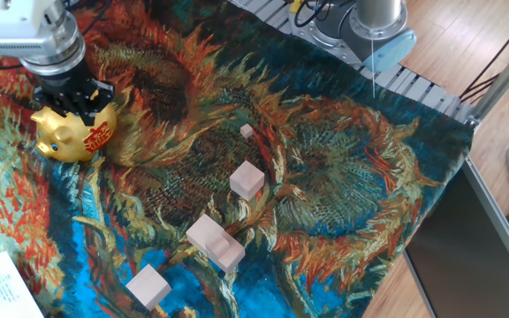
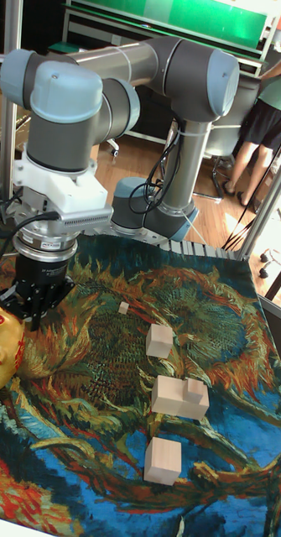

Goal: Drop coins into a piggy bank

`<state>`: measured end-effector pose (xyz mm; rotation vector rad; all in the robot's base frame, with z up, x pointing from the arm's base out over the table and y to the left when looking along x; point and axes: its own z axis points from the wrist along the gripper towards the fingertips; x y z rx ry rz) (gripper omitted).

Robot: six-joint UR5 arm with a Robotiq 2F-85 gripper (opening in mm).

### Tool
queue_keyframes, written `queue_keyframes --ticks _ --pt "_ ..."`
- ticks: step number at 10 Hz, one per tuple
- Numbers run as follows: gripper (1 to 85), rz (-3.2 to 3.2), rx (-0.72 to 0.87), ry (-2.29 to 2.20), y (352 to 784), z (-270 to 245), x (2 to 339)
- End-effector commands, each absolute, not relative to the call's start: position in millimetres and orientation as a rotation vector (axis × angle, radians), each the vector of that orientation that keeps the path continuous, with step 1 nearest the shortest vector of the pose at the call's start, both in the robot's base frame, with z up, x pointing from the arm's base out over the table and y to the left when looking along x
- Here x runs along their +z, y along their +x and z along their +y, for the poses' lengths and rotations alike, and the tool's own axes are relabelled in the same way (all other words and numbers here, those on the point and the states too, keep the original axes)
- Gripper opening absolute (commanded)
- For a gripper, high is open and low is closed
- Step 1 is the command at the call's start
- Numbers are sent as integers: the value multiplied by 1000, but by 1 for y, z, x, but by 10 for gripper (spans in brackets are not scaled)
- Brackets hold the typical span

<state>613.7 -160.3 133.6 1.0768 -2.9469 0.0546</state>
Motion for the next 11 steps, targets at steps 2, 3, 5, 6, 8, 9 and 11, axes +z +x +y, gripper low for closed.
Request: queue_keyframes --ticks 2,3,5,6,8,9,11 --pt "13 -2962 53 962 607 -164 135" --pt "13 -2940 73 1012 607 -167 135" --pt "13 -2846 173 1182 610 -186 136" --pt "13 -2829 184 1216 611 -189 137" --pt "13 -2791 188 1317 615 -191 139" --pt "13 -2764 186 1372 616 -192 140" --pt "13 -2733 176 1408 613 -192 140"
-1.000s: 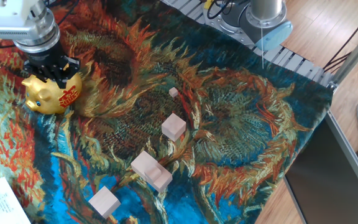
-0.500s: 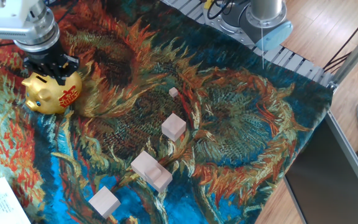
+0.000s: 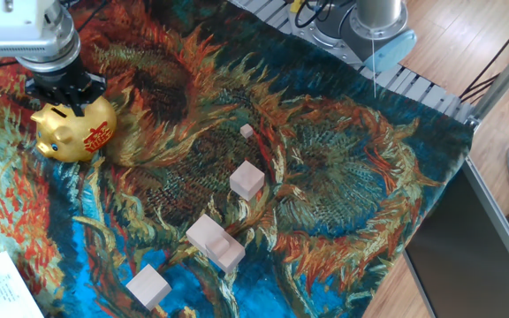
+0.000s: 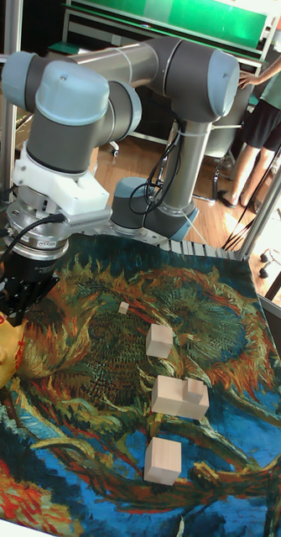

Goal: Drop coins into a piggy bank

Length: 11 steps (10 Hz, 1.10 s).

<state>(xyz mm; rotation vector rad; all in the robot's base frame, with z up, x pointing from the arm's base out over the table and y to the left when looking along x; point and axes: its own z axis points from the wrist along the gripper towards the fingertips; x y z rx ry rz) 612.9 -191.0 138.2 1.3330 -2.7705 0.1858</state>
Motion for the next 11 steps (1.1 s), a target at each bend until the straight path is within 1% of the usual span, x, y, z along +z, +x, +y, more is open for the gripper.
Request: queue_keyframes --ticks 1,7,11 --pt "13 -2740 181 1393 613 -192 140" --pt "13 -2817 198 1275 617 -193 140" --pt "13 -2734 208 1419 618 -204 152"
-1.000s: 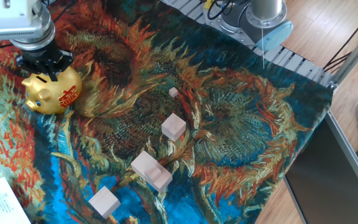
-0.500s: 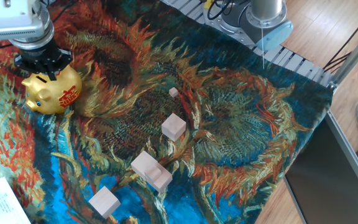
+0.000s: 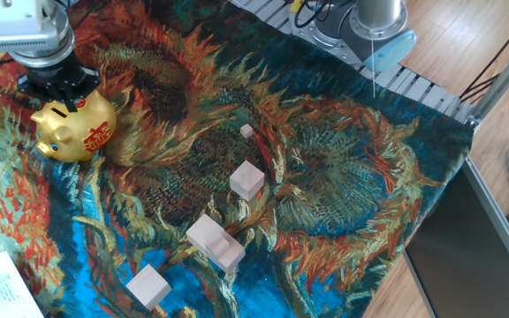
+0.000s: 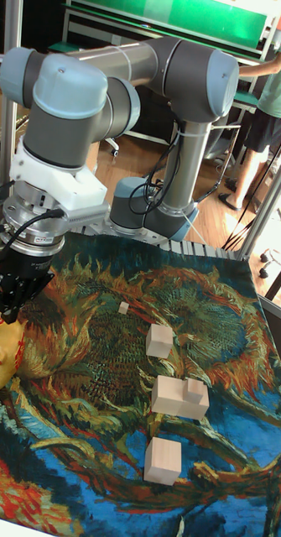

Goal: Drop coins into a piggy bank

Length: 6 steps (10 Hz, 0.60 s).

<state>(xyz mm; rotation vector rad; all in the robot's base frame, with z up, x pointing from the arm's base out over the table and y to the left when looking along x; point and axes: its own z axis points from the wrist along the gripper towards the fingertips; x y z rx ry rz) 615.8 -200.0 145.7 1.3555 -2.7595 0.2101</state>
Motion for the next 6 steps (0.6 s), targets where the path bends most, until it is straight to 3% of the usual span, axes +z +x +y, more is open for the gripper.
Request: queue_keyframes --ticks 1,6 --pt "13 -2712 262 1477 627 -212 153" --pt "13 -2717 221 1474 624 -208 152"
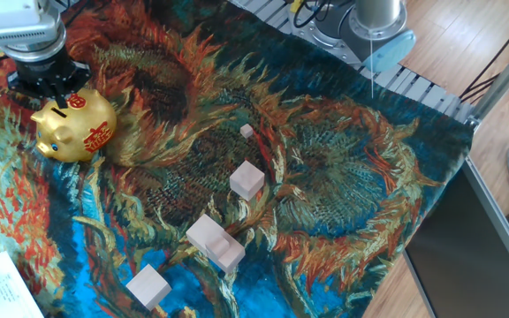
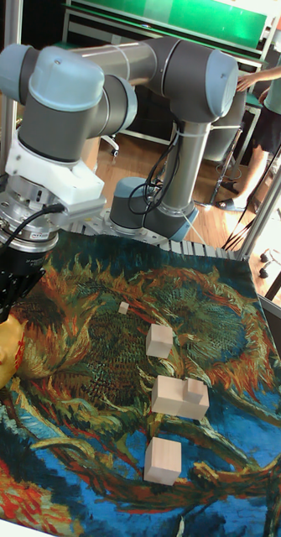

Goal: Drop coins into a piggy bank

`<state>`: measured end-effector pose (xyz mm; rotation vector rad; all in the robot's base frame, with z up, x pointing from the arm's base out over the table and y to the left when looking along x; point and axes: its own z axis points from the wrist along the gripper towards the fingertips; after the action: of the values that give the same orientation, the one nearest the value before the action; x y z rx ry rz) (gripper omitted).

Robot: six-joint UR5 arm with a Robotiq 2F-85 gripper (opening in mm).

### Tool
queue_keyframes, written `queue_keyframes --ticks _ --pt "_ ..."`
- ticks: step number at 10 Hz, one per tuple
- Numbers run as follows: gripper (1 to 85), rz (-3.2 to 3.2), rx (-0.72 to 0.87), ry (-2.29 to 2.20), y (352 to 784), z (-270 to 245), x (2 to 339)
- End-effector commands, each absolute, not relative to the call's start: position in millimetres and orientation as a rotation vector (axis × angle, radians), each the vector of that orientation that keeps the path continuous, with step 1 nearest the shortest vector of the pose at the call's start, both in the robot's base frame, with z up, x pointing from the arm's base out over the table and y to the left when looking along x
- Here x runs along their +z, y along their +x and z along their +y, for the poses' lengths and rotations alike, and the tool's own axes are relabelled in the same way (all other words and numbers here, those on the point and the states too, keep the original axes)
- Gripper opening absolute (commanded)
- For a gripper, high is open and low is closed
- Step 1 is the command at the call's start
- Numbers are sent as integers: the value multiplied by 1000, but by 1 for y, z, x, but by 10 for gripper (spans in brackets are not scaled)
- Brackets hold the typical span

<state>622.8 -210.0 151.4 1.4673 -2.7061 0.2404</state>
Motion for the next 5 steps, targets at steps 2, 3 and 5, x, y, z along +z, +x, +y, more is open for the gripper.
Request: queue_keyframes --ticks 2,3,5 --pt "13 -2703 230 1548 632 -205 152" --pt "13 -2663 241 1609 636 -209 150" --pt "13 -2606 263 1705 648 -213 143"
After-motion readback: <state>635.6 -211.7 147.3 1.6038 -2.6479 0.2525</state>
